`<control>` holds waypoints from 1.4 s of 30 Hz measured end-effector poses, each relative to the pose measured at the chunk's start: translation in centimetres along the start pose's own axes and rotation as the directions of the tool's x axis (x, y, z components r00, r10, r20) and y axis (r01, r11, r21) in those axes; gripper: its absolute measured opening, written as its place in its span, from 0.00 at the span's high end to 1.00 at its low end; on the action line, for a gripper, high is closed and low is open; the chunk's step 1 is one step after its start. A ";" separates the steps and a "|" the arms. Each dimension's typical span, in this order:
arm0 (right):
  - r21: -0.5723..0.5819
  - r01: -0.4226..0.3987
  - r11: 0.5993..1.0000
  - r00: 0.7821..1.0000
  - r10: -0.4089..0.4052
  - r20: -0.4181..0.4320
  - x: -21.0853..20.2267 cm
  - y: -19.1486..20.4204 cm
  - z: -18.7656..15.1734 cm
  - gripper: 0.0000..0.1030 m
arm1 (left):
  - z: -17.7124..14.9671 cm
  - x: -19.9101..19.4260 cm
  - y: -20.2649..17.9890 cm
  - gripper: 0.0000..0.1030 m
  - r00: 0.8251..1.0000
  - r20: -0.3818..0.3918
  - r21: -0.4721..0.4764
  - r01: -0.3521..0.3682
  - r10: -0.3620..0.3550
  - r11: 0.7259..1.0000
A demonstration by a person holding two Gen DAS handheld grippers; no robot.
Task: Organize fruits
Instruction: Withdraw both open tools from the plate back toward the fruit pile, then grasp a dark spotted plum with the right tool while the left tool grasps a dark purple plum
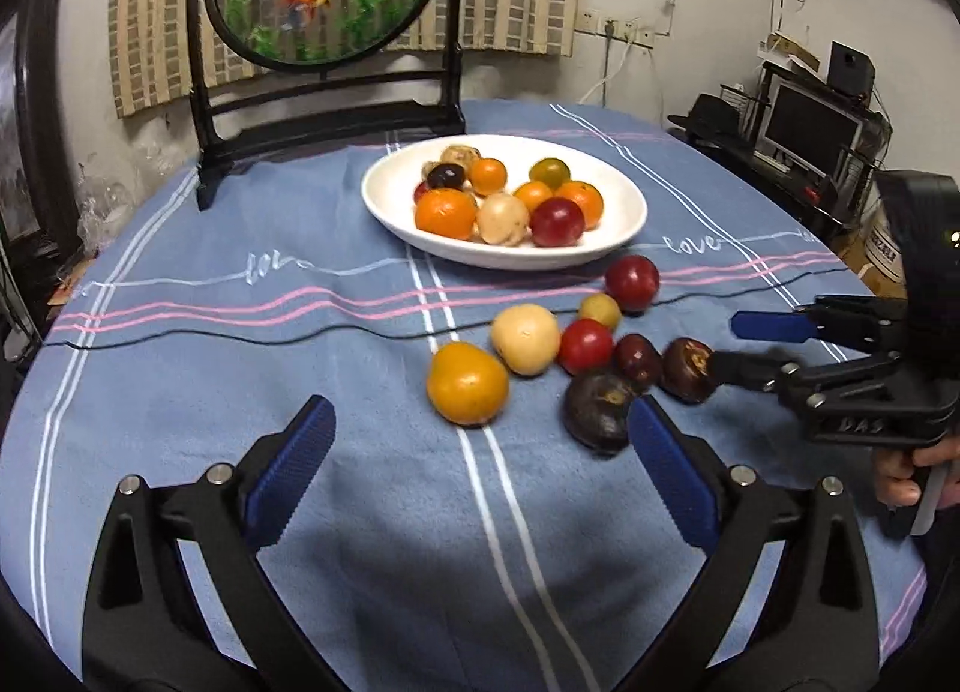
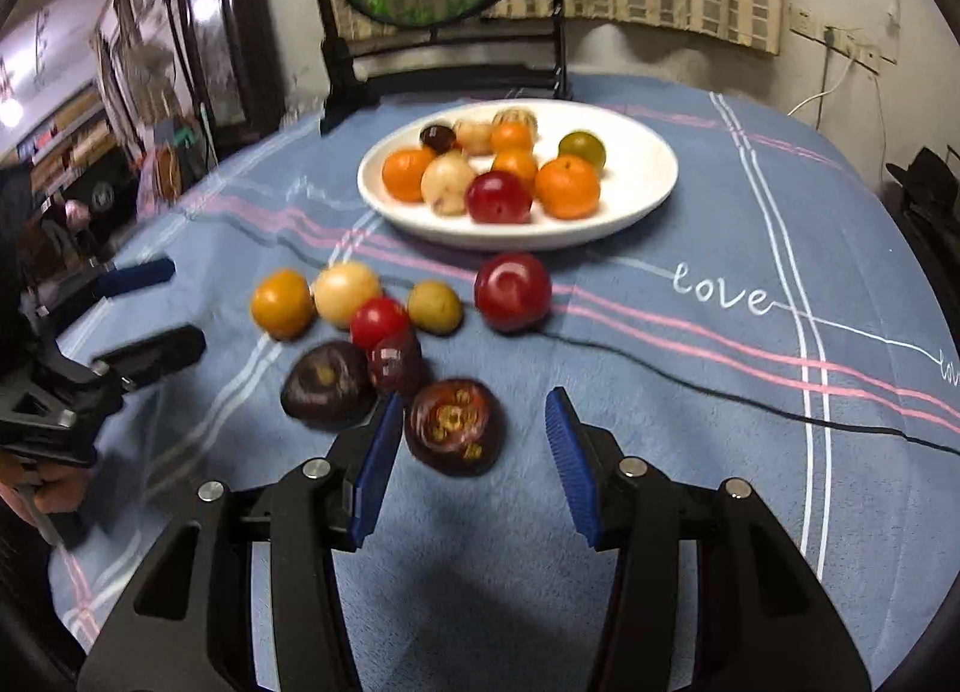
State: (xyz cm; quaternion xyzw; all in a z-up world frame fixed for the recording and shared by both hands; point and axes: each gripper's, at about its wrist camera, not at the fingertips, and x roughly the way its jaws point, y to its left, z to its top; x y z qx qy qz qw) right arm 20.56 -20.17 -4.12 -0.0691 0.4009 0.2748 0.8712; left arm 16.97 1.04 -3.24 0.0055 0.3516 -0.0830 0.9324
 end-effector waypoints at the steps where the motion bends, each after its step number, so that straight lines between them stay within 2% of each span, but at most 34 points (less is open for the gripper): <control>1: -0.008 0.001 1.000 1.000 -0.001 -0.005 0.1 0.2 -0.1 0.50 | -0.1 0.1 -0.2 0.03 1.000 -0.007 0.003 -0.003 0.003 1.000; 4: -0.042 0.018 0.999 1.000 -0.019 -0.015 0.4 0.8 -0.4 0.50 | -0.3 0.5 -0.6 0.03 0.999 -0.027 0.015 -0.017 0.017 1.000; 12: -0.065 0.048 0.997 0.998 -0.051 -0.045 1.9 1.1 -0.8 0.50 | -0.3 -0.1 -1.2 0.03 0.999 -0.002 0.037 -0.049 0.049 0.998; 23: -0.074 0.048 0.996 0.997 -0.052 -0.050 2.7 1.5 -0.9 0.51 | -0.3 -0.3 -1.3 0.03 1.000 -0.006 0.032 -0.024 0.024 0.999; 31: -0.073 0.061 0.995 0.997 -0.065 -0.045 2.6 1.4 -1.0 0.58 | -0.4 0.1 -1.4 0.03 0.999 -0.017 0.042 -0.032 0.033 0.999; 38: -0.028 0.046 0.999 0.999 -0.047 -0.022 1.6 0.4 -0.8 0.59 | -0.5 0.4 -1.9 0.03 1.000 -0.020 0.073 -0.017 0.019 0.997; 42: 0.064 0.034 0.997 0.999 -0.034 -0.002 0.6 -1.4 -0.4 0.59 | -0.7 0.4 -2.6 0.03 1.000 -0.021 0.107 0.023 -0.021 0.994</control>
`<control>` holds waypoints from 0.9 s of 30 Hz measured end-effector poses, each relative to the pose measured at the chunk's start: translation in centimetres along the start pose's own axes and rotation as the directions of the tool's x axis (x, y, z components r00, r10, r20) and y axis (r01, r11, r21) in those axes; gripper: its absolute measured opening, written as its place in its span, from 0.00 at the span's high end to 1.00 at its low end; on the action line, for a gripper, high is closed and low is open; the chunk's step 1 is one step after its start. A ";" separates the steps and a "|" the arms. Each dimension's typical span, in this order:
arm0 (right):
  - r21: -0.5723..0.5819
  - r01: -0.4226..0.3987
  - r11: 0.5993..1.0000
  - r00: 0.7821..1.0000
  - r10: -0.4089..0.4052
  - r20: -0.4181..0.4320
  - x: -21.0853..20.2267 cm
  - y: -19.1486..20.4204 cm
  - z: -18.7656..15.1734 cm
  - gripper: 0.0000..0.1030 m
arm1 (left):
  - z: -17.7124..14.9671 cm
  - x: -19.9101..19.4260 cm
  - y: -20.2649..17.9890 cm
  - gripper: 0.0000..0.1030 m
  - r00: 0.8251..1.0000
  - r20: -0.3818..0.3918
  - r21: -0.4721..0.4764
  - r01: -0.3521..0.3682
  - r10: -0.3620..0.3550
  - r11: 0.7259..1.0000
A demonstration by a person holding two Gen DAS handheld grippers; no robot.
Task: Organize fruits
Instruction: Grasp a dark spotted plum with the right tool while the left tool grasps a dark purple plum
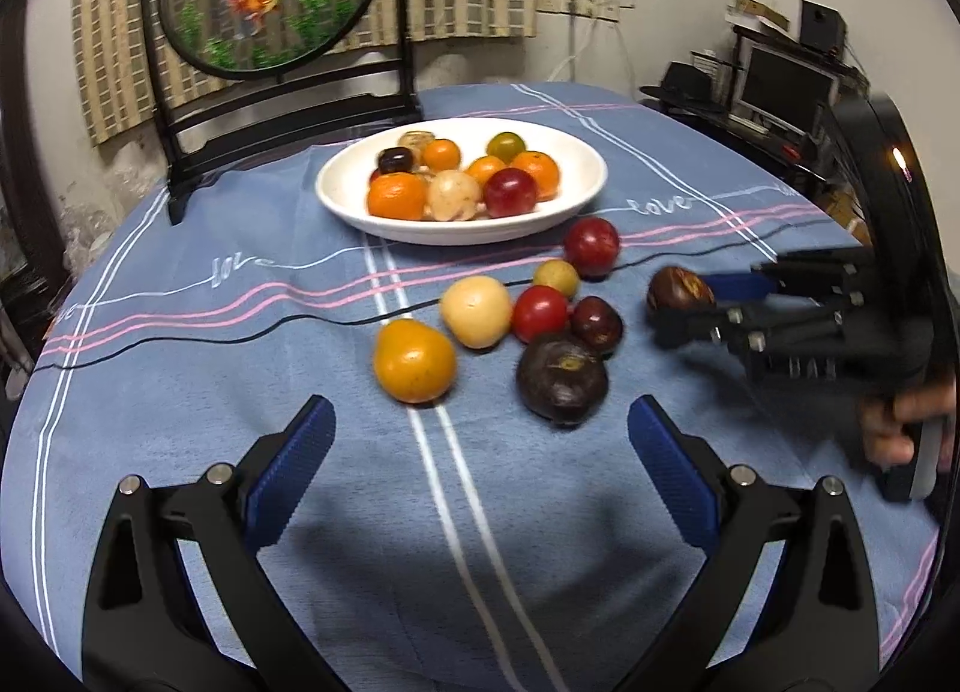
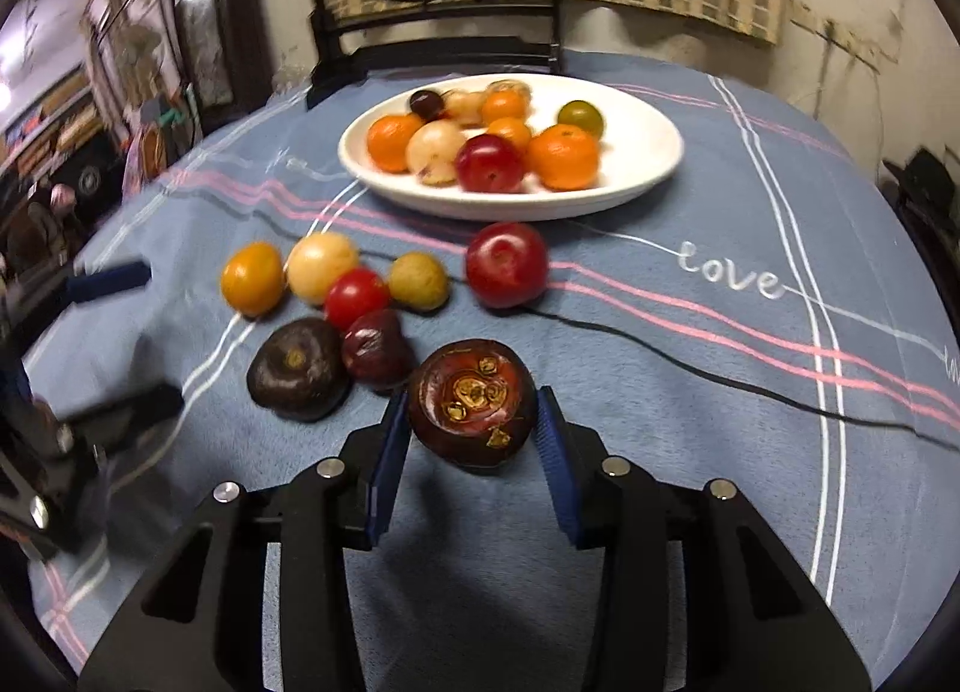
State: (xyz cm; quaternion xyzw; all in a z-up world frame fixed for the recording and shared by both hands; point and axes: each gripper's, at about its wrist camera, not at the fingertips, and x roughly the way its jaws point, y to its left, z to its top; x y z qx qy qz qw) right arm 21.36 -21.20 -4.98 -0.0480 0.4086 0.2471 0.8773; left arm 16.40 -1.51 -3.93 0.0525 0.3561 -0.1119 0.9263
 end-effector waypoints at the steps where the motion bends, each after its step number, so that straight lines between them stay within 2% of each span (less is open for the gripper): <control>1: 0.013 0.002 1.000 1.000 -0.002 0.005 -0.2 -0.3 0.0 0.59 | 0.0 0.0 -0.3 0.03 1.000 -0.002 0.016 0.027 -0.027 1.000; 3: 0.034 -0.007 0.999 1.000 0.006 0.020 -0.7 -0.8 0.2 0.59 | 0.0 0.0 -0.5 0.03 0.996 -0.008 0.030 0.091 -0.091 0.995; 6: 0.050 -0.017 0.999 0.999 0.016 0.037 -1.3 -1.0 0.3 0.59 | 0.0 0.7 -0.8 0.04 0.989 -0.041 0.032 0.142 -0.141 0.989; 8: 0.057 -0.026 0.998 0.998 0.023 0.050 -1.8 -1.2 0.4 0.59 | 0.1 1.3 -1.4 0.07 0.988 -0.067 0.041 0.144 -0.141 0.989; 11: 0.068 -0.040 0.997 0.997 0.035 0.071 -2.5 -1.4 0.4 0.59 | 0.3 2.3 -2.1 0.18 0.983 -0.102 0.062 0.158 -0.151 0.986; 15: 0.079 -0.054 0.995 0.996 0.048 0.076 -2.8 -1.5 0.4 0.59 | 0.5 3.6 -3.0 0.25 0.984 -0.129 0.093 0.139 -0.127 0.986; 20: 0.074 -0.053 0.996 0.995 0.047 0.084 -3.0 -1.3 0.4 0.59 | 1.2 5.3 -2.9 0.28 0.984 -0.149 0.086 0.111 -0.097 0.990; 24: 0.078 -0.051 0.996 0.996 0.044 0.084 -3.0 -1.3 0.4 0.59 | 1.3 6.5 -2.6 0.38 0.982 -0.170 0.087 0.098 -0.082 0.991; 27: 0.077 -0.054 0.996 0.995 0.047 0.083 -3.0 -1.3 0.4 0.59 | 1.3 6.9 -2.3 0.38 0.980 -0.174 0.076 0.108 -0.093 0.991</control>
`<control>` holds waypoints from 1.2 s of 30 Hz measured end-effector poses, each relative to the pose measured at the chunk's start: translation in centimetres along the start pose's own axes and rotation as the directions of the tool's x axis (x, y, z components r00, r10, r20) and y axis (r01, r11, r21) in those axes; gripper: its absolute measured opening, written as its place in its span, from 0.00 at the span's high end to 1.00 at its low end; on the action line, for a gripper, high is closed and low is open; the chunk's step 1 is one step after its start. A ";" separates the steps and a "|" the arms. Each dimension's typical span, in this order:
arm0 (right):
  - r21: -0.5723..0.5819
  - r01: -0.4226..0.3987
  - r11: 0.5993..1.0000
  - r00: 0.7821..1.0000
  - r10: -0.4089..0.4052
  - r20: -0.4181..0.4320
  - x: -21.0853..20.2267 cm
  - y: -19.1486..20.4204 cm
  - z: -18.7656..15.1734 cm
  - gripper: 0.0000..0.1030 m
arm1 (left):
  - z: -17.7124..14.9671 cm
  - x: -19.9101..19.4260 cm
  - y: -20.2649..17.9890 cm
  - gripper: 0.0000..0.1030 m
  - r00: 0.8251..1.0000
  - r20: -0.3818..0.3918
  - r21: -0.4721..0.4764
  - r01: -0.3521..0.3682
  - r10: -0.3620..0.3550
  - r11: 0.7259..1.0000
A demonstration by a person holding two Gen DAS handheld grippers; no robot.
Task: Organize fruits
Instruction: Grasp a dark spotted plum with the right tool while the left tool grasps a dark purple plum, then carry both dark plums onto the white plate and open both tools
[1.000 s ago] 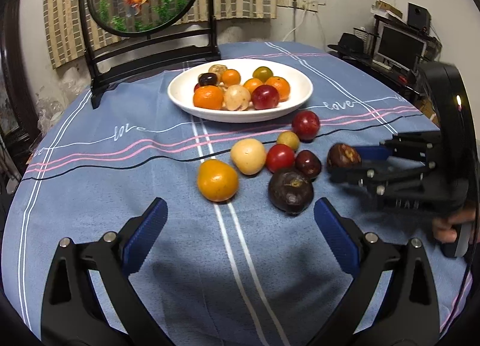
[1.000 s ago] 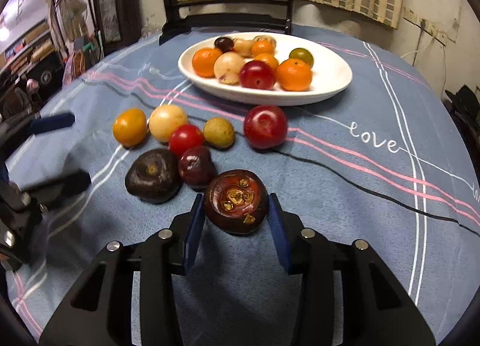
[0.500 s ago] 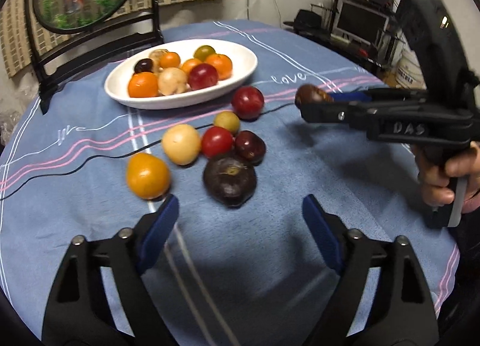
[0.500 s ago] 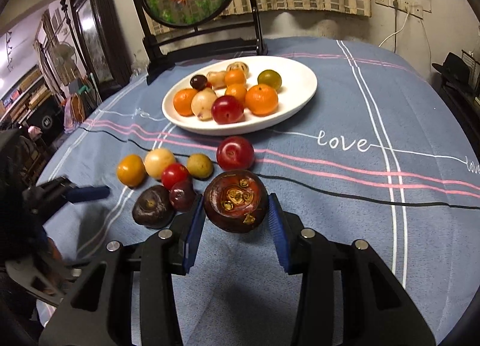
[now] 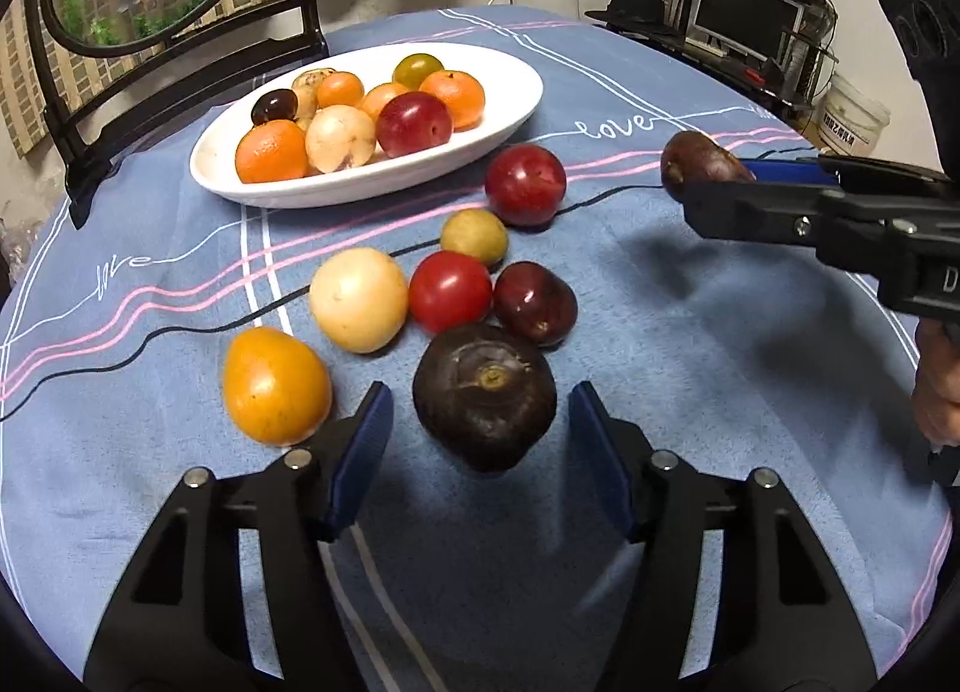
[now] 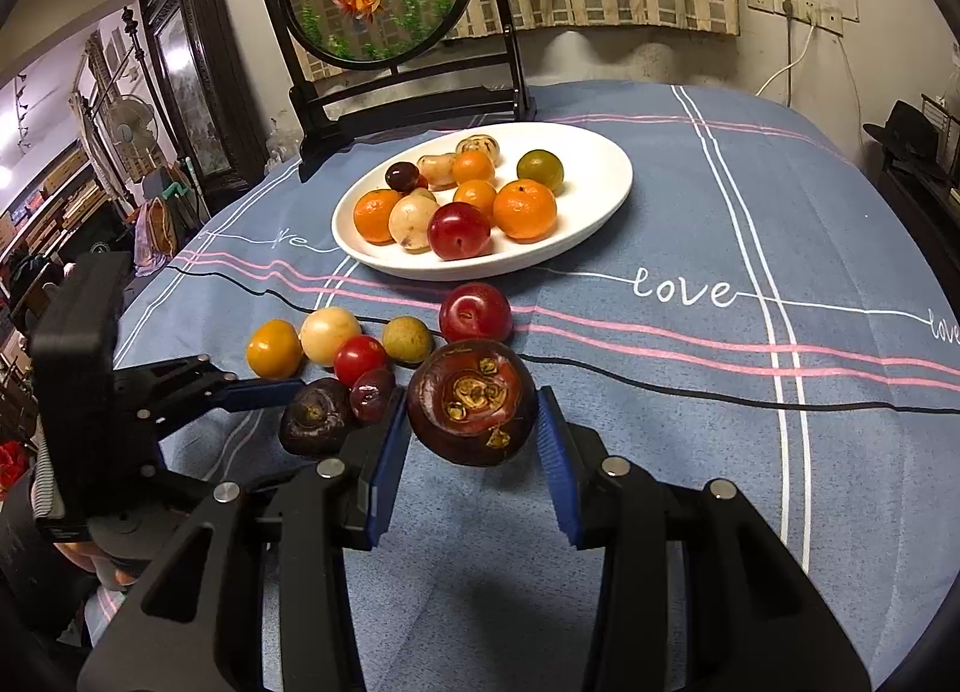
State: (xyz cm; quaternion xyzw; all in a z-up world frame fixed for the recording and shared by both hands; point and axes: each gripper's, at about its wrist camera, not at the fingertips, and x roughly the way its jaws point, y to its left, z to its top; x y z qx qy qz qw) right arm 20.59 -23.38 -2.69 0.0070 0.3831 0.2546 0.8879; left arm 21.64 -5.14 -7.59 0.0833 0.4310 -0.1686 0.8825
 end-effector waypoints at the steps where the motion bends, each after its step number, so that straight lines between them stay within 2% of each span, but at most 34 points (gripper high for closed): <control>1: 0.001 0.000 1.000 1.000 0.000 -0.001 0.0 0.0 0.0 0.59 | 0.0 0.0 0.1 0.38 1.000 0.001 0.000 0.002 -0.002 1.000; 7: 0.006 0.007 1.000 1.000 -0.007 -0.006 0.1 -0.1 0.0 0.59 | 0.3 0.3 0.0 0.39 1.000 0.002 -0.012 0.002 -0.002 1.000; 8: 0.006 0.007 1.000 1.000 -0.007 -0.005 0.1 -0.1 0.0 0.59 | 0.3 0.2 -0.1 0.41 1.000 0.003 -0.012 0.001 -0.001 1.000; 10: 0.006 0.006 1.000 1.000 -0.006 -0.007 0.1 -0.2 0.0 0.59 | 0.3 0.2 0.0 0.51 1.000 0.005 -0.015 0.000 0.000 1.000; 12: 0.005 0.007 1.000 1.000 -0.007 -0.011 0.2 -0.2 0.0 0.59 | 0.2 0.0 0.0 0.54 1.000 0.005 -0.022 0.006 -0.006 1.000; 16: 0.009 0.014 1.000 1.000 -0.014 -0.016 0.3 -0.4 0.0 0.59 | -0.1 -0.2 -0.1 0.55 1.000 0.010 -0.033 -0.002 0.003 0.999; 20: 0.014 0.026 1.000 0.999 -0.025 -0.027 0.6 -0.5 -0.1 0.59 | -0.7 -1.1 -0.1 0.55 1.000 0.017 -0.067 0.026 -0.025 0.997; 26: -0.018 0.022 1.000 0.999 -0.023 -0.038 1.0 0.4 -0.5 0.59 | -2.6 -4.6 0.1 0.55 0.996 0.089 -0.126 0.042 -0.031 0.991; 31: -0.056 -0.056 0.997 0.998 0.054 -0.035 0.9 2.1 -0.9 0.59 | -3.3 -7.7 0.9 0.55 0.990 0.142 -0.129 0.028 -0.009 0.991; 34: -0.041 -0.165 0.986 0.986 0.165 0.002 -0.3 3.0 -0.3 0.59 | -2.3 -9.8 2.0 0.55 0.984 0.177 -0.123 0.027 -0.005 0.992; 36: -0.017 -0.236 0.972 0.971 0.236 0.035 -1.4 3.1 0.7 0.59 | -0.9 -10.9 2.8 0.56 0.981 0.194 -0.114 0.030 -0.007 0.993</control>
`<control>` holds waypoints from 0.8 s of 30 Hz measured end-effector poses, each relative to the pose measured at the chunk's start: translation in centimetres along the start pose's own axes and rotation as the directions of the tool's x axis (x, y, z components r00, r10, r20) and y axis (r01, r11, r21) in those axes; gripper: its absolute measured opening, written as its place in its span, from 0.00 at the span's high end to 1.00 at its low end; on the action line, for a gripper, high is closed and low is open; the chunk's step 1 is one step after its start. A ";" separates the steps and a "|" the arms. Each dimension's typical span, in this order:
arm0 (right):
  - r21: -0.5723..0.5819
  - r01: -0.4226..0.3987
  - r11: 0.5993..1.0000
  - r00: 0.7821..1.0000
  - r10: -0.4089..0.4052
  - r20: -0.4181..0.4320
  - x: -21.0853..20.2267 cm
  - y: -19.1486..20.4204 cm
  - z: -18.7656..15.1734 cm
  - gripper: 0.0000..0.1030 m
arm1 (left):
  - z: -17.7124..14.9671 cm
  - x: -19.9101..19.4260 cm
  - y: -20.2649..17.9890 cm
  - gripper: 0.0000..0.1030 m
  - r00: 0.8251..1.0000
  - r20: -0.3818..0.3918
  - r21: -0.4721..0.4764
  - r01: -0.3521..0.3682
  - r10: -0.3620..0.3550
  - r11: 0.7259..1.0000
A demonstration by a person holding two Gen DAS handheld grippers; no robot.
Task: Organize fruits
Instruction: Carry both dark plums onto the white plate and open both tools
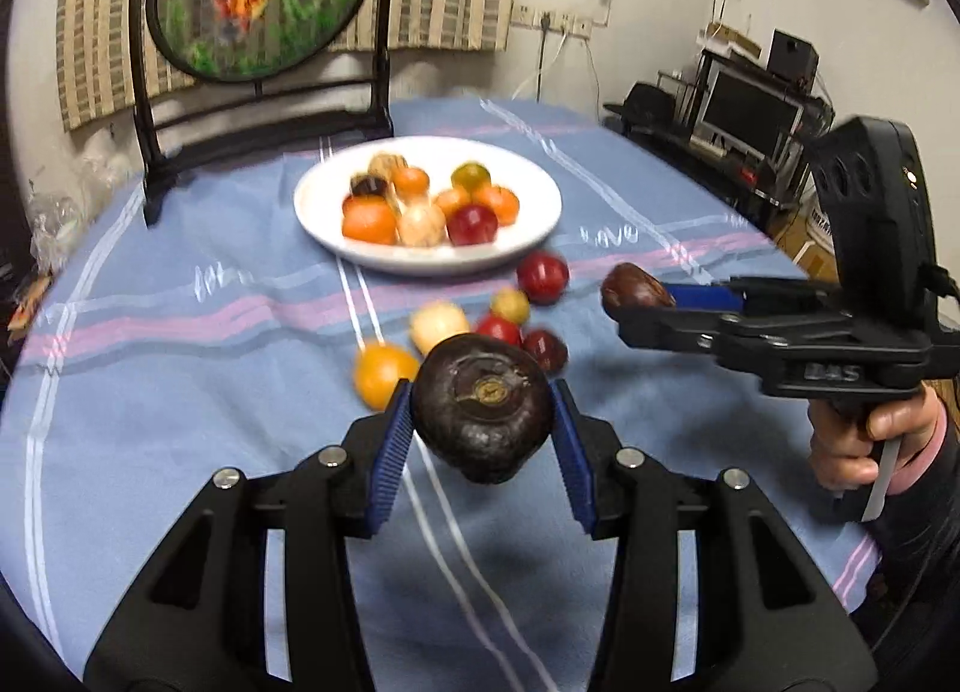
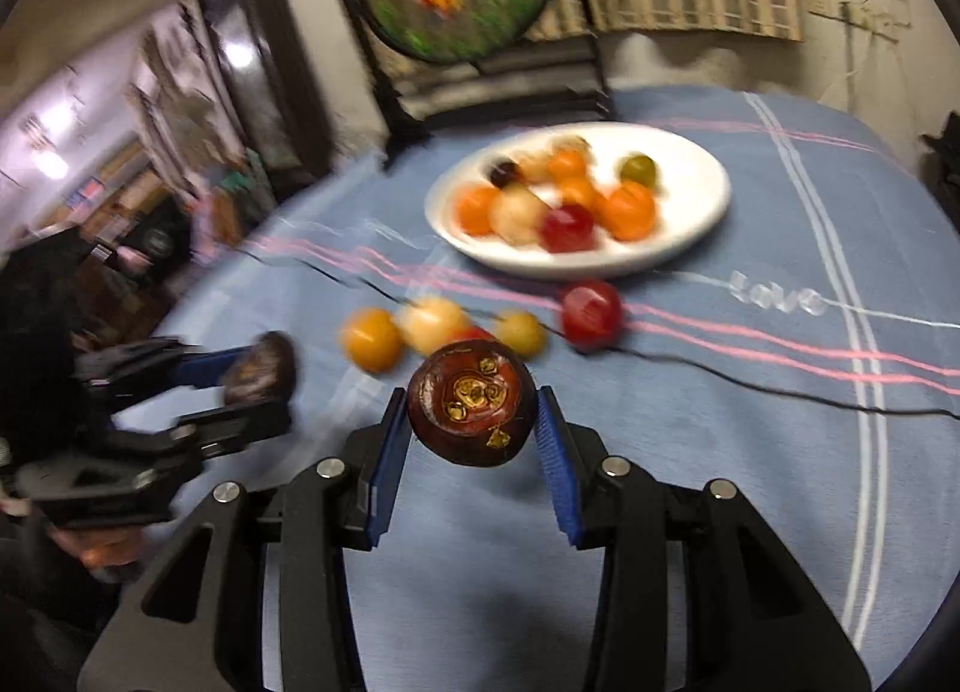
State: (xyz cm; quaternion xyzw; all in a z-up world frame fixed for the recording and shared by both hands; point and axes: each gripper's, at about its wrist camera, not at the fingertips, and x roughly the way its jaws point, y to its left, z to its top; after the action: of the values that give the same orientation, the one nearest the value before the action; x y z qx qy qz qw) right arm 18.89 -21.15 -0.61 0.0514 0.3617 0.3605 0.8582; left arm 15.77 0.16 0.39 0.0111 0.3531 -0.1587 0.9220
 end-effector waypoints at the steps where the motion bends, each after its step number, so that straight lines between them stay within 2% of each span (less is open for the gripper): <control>1: 0.017 -0.030 0.999 0.999 0.029 0.024 -0.6 0.0 0.9 0.59 | 1.0 -0.4 0.3 0.55 1.000 0.011 0.007 -0.002 0.002 1.000; 3: 0.029 -0.056 0.998 0.996 0.054 0.070 -1.5 -0.1 3.3 0.58 | 3.6 -1.0 0.8 0.55 0.999 0.045 0.017 -0.019 0.019 1.000; 6: 0.048 -0.031 0.998 0.991 0.024 0.133 -2.4 -0.7 6.8 0.58 | 7.7 -1.2 1.9 0.55 0.994 0.096 0.011 -0.045 0.043 0.999; 9: 0.064 0.062 0.996 0.972 -0.075 0.221 -2.5 -1.8 10.9 0.59 | 12.1 -0.3 3.2 0.56 0.989 0.132 -0.020 -0.060 0.062 0.998; 12: 0.048 0.107 0.993 0.966 -0.116 0.232 -1.1 -2.9 13.7 0.59 | 15.9 2.0 4.2 0.55 0.989 0.136 -0.050 -0.052 0.058 0.997; 13: 0.030 0.149 0.988 0.963 -0.152 0.224 0.0 -3.2 14.5 0.59 | 16.9 3.2 4.4 0.55 0.988 0.138 -0.055 -0.066 0.073 0.996; 15: 0.019 0.192 0.981 0.963 -0.193 0.190 2.3 -4.0 15.1 0.59 | 17.7 5.6 5.0 0.55 0.989 0.119 -0.075 -0.074 0.083 0.994; 19: 0.043 0.191 0.981 0.977 -0.194 0.085 7.1 -6.3 13.9 0.59 | 17.0 11.3 6.4 0.55 0.997 0.038 -0.112 -0.067 0.071 0.991; 24: 0.036 0.191 0.981 0.980 -0.193 0.041 10.1 -7.5 13.5 0.59 | 15.8 15.5 8.3 0.55 0.997 -0.023 -0.149 -0.079 0.077 0.986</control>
State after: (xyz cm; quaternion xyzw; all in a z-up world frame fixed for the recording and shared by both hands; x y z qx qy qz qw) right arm 36.99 -17.71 0.74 0.0380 0.3514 0.2690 0.8959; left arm 39.37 1.49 1.38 -0.0428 0.3711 -0.0955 0.9227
